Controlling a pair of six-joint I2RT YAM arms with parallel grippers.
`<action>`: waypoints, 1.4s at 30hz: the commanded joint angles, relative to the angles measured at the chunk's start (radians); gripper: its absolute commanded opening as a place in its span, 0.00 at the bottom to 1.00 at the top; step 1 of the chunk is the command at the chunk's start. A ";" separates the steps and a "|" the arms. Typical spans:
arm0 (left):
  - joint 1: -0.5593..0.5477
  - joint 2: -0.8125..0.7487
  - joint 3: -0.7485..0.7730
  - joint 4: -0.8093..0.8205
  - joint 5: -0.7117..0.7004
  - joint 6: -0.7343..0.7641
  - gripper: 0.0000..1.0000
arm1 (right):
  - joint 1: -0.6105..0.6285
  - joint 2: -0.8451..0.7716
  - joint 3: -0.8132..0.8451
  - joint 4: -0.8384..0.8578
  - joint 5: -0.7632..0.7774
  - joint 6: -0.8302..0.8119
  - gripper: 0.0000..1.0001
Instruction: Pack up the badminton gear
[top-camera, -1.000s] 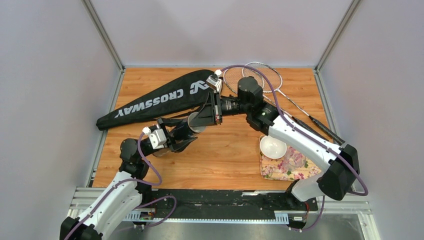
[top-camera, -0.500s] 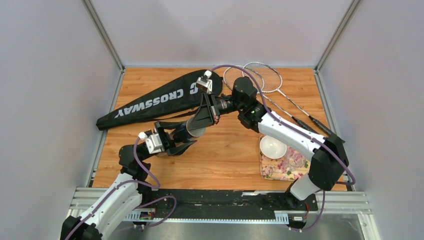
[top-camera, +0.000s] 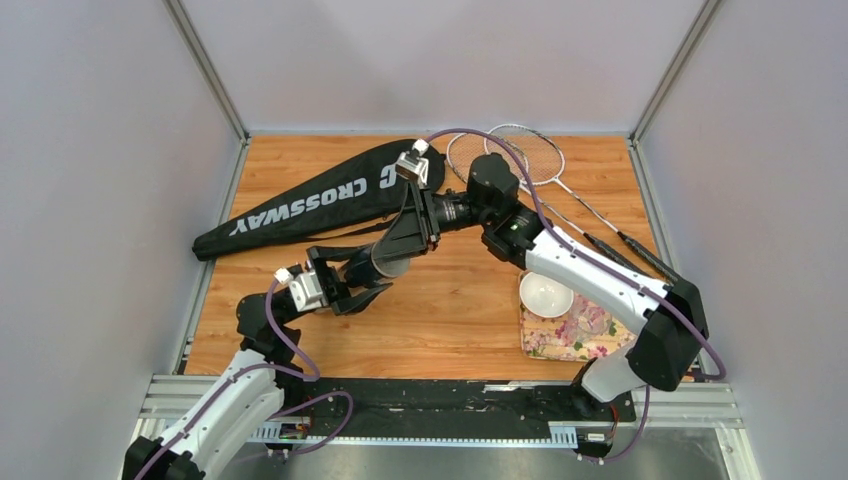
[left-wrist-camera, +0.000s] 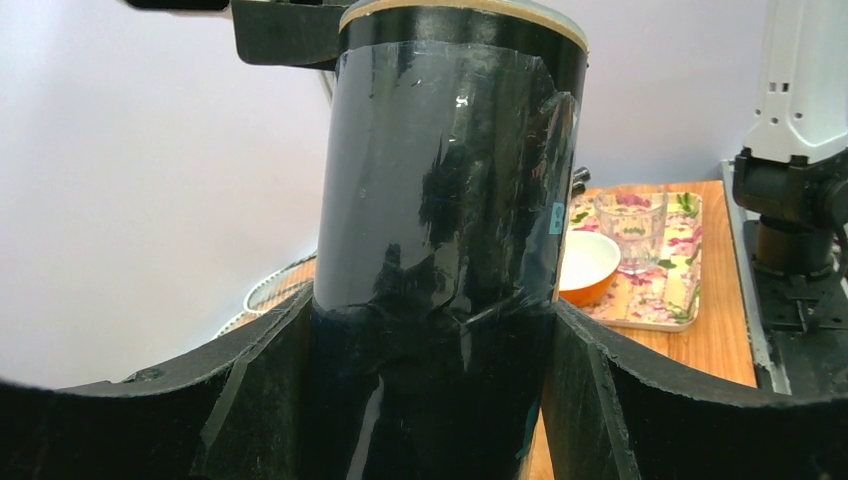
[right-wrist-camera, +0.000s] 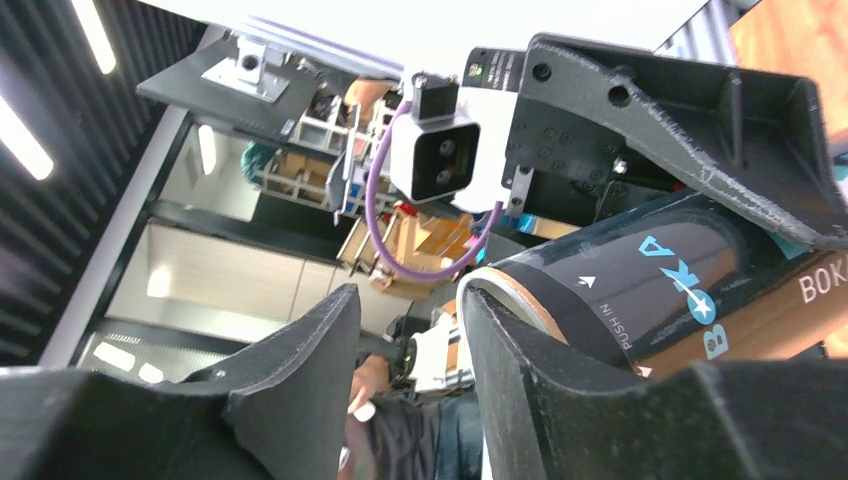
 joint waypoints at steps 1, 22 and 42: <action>-0.049 0.000 0.035 0.010 -0.014 -0.118 0.02 | 0.019 0.052 0.031 -0.499 0.329 -0.325 0.54; -0.050 0.009 0.079 -0.213 -0.151 0.009 0.02 | 0.060 -0.126 0.156 -0.667 0.532 -0.551 0.00; -0.049 0.028 0.090 -0.257 -0.160 0.028 0.02 | 0.129 -0.112 0.028 -0.701 0.697 -0.566 0.00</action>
